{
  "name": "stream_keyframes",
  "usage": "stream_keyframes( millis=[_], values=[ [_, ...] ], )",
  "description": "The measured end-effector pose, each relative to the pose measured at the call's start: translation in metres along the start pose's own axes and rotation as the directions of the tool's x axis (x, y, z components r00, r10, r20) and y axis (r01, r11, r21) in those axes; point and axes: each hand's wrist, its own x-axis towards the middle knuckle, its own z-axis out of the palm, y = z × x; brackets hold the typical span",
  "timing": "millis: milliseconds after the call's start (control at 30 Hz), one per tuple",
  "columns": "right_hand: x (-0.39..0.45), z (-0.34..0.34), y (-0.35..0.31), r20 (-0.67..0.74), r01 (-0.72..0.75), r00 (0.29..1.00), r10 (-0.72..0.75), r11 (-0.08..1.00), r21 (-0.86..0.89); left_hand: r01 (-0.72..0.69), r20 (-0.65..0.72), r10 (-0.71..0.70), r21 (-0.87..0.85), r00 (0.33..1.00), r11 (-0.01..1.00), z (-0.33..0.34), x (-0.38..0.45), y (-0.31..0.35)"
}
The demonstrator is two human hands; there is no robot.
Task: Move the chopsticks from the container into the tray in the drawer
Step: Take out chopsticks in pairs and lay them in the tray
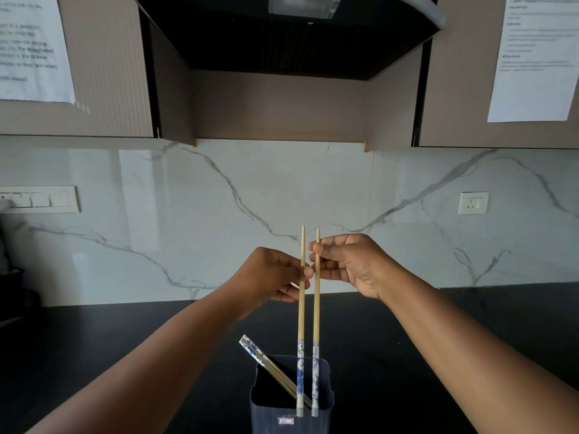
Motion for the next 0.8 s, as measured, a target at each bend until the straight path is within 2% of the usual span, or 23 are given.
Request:
stream_keyframes(
  millis=[233,400,533,700,800],
  values=[
    [0.001,0.019,0.005,-0.032,0.008,0.999,-0.007,1.000,0.019,0.051,-0.005,-0.050,0.058,0.999,0.997,-0.005,0.006,-0.009],
    [0.006,0.026,0.014,-0.064,-0.015,0.998,0.013,0.999,-0.034,0.057,-0.027,-0.054,0.107,0.998,0.993,-0.003,0.009,-0.018],
    [0.007,0.030,0.024,-0.050,-0.026,0.998,0.024,0.999,-0.041,0.043,-0.049,-0.041,0.048,0.998,0.998,-0.002,0.009,-0.030],
    [0.004,0.031,0.043,-0.098,-0.056,0.994,0.050,0.997,-0.061,0.067,-0.127,-0.075,-0.067,0.989,0.995,-0.008,0.012,-0.047],
    [-0.008,0.028,0.068,0.029,-0.196,0.979,0.204,0.965,-0.175,0.058,-0.186,-0.093,-0.188,0.978,0.981,-0.017,0.014,-0.061]
  ],
)
